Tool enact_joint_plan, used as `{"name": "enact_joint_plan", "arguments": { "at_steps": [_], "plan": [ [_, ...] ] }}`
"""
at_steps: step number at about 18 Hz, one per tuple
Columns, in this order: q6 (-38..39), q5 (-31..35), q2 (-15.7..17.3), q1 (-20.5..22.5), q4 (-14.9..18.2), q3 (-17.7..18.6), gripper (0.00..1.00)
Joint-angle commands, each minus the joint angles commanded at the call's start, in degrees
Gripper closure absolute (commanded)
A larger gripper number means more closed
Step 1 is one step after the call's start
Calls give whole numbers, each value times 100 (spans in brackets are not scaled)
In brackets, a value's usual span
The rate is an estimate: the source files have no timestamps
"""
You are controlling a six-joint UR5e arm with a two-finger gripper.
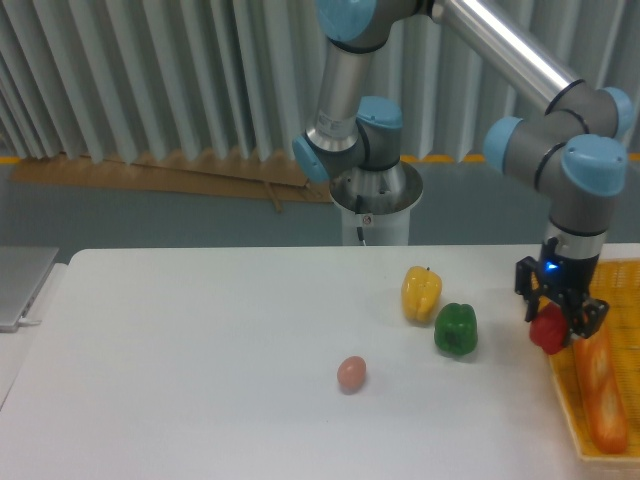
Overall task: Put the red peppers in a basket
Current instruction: 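Lift the red pepper and carry it over the yellow basket, then lower the red pepper into the basket and open the gripper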
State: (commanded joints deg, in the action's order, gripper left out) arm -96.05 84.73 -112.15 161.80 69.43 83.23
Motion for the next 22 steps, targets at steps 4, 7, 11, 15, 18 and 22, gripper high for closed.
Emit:
{"name": "enact_joint_plan", "arguments": {
  "at_steps": [4,7,11,15,18,22],
  "plan": [
    [-633,-17,-79,97,-9,-62,52],
    [-1028,-18,-141,106,-18,-62,52],
    [-1776,-18,-316,159,-70,-62,52],
    [-2101,-18,-396,211,-158,-70,50],
    [-2137,-18,-396,211,-158,-70,43],
    [-2137,-262,-369,238,-167,-62,0]
  ]
}}
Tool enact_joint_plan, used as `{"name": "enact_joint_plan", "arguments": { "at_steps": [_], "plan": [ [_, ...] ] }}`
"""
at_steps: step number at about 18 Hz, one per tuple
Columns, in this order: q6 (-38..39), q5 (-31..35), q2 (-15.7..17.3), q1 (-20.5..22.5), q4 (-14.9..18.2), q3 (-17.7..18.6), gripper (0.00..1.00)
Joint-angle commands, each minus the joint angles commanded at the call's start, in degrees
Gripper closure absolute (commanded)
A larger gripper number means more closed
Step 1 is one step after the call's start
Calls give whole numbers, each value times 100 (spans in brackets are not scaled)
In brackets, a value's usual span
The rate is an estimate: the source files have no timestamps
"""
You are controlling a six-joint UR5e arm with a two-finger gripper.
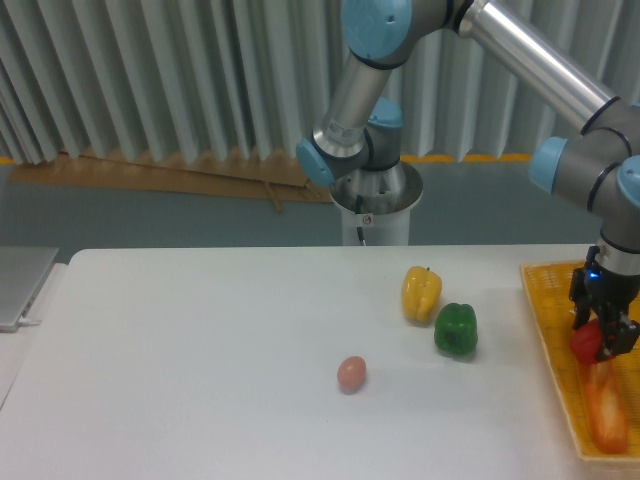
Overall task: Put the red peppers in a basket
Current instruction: 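Lower the red pepper into the basket and open the gripper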
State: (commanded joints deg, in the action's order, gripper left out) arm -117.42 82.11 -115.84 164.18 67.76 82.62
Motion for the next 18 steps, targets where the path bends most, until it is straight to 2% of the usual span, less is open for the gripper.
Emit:
{"name": "enact_joint_plan", "arguments": {
  "at_steps": [10,14,18],
  "plan": [
    [-44,-81,122,1,35,-70,0],
    [105,51,448,-359,342,-62,0],
    [754,16,641,-693,649,-53,0]
  ]
}}
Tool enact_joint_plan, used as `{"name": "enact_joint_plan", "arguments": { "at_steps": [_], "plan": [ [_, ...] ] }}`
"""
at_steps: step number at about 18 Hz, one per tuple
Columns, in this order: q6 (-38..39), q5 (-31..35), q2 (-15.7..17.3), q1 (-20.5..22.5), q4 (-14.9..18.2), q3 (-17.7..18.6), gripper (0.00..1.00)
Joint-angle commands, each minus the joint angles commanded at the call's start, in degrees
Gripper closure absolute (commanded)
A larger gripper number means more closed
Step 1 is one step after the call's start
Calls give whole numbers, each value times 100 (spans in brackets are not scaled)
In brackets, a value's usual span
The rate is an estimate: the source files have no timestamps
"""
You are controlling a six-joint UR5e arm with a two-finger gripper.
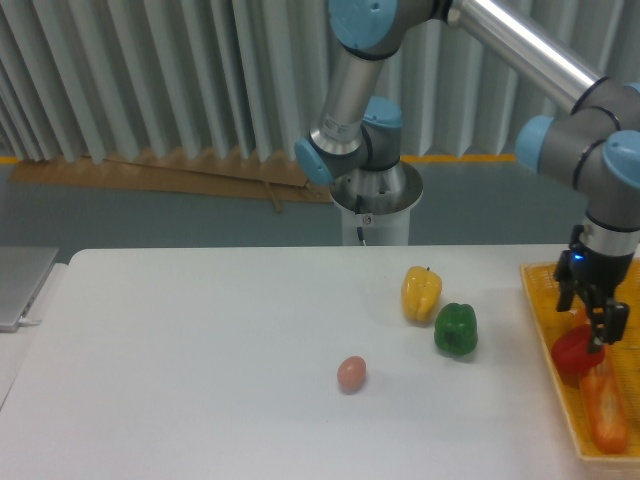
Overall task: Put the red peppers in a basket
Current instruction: 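Lower the red pepper into the basket and open the gripper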
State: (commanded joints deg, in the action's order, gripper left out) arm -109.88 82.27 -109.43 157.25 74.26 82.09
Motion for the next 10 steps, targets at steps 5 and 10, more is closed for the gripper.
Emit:
{"name": "enact_joint_plan", "arguments": {
  "at_steps": [5,10],
  "plan": [
    [784,18,150,-527,378,-35,0],
    [881,35,194,-581,616,44,0]
  ]
}}
